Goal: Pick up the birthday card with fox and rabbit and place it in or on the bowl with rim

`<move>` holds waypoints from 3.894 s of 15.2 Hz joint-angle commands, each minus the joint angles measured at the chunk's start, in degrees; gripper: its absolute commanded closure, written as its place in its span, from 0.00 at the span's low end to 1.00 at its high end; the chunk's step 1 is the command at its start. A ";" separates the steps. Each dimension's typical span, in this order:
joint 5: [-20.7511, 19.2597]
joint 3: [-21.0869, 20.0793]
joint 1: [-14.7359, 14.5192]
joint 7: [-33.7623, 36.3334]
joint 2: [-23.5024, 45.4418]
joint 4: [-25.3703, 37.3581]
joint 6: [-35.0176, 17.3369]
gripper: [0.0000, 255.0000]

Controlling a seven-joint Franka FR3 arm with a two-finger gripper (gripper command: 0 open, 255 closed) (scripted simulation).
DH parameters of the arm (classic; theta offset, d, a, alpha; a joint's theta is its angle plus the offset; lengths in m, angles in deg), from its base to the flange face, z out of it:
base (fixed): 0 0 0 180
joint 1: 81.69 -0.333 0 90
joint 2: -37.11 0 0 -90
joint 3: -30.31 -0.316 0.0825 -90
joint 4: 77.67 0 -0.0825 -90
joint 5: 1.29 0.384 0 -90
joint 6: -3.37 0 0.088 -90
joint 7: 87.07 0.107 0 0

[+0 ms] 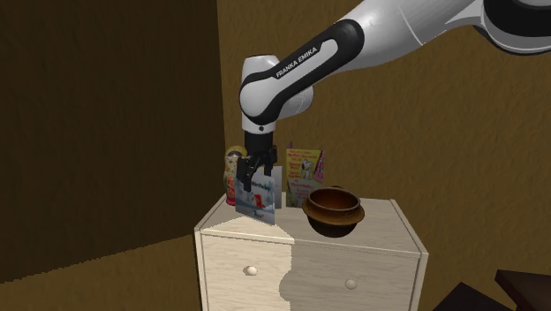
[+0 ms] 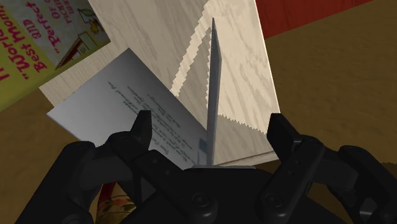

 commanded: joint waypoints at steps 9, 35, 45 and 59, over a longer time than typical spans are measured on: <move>-0.01 0.01 0.01 -0.01 0.03 0.00 -0.05 1.00; 1.29 -0.42 0.02 -1.50 -3.50 10.62 14.01 1.00; 1.46 -0.53 -0.20 -2.01 -3.37 18.51 21.75 1.00; 5.68 2.91 4.46 -10.49 -27.37 -5.41 21.16 1.00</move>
